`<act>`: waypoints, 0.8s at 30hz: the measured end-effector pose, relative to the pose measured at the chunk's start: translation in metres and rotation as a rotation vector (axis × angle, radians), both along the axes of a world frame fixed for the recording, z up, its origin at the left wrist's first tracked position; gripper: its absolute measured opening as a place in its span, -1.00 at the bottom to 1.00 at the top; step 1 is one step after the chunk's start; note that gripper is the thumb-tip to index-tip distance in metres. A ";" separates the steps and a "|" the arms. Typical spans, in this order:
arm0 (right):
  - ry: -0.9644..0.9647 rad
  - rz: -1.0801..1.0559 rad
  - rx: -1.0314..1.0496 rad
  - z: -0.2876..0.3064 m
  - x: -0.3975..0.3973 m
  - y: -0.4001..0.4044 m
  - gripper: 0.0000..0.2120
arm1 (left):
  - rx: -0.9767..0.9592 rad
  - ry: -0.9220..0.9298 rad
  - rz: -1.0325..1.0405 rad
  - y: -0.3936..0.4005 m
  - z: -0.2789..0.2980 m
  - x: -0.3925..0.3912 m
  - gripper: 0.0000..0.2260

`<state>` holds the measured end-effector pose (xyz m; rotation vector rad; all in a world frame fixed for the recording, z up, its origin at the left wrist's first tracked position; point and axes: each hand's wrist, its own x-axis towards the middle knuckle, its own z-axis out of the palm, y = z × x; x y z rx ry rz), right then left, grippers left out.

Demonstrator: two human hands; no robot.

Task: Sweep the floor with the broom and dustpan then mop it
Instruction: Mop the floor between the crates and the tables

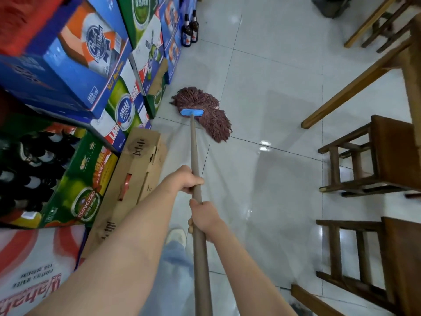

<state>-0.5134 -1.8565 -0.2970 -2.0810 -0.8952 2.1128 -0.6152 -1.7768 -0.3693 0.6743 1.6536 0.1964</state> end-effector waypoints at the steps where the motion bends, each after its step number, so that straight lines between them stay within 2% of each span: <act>1: 0.010 -0.006 -0.001 -0.002 -0.003 0.011 -0.80 | 0.001 0.002 0.000 0.011 -0.002 -0.003 -0.76; 6: 0.028 -0.034 -0.009 -0.010 -0.012 0.045 -0.80 | 0.009 0.016 -0.007 0.046 -0.011 -0.014 -0.81; 13: 0.029 -0.038 -0.041 -0.010 -0.003 0.033 -0.80 | 0.025 -0.012 0.026 0.031 -0.013 -0.004 -0.72; 24: 0.071 -0.014 0.015 -0.009 0.030 -0.062 -0.81 | 0.104 -0.018 0.145 -0.071 -0.007 0.030 -0.76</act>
